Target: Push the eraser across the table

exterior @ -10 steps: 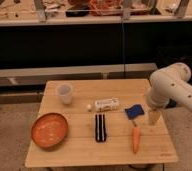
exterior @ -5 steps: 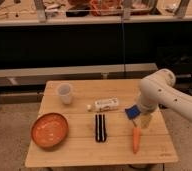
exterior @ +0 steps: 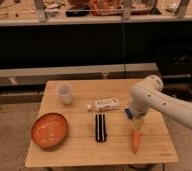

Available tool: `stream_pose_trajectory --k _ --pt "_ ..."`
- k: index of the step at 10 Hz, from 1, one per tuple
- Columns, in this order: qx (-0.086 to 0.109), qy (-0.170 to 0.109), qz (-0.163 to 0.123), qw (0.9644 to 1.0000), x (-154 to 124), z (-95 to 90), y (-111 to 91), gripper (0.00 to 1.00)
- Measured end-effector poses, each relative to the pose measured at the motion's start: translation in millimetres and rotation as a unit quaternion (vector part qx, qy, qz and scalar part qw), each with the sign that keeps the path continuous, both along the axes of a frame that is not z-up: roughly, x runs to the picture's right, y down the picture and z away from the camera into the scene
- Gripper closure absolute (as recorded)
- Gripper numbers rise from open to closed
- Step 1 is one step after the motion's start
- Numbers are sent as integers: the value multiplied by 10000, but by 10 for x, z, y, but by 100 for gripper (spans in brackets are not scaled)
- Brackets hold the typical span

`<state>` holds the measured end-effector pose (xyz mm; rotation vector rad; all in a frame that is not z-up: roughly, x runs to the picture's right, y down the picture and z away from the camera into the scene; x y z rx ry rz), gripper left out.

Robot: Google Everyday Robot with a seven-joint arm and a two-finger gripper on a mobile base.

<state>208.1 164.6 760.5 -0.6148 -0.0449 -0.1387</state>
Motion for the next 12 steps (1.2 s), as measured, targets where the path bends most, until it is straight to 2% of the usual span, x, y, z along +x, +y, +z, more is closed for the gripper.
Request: stream_pose_trajectory --k 3,12 --pt "-31 -111 -120 9999 -154 83 54 20" --pt "-130 -366 -384 9985 -298 219 184 20"
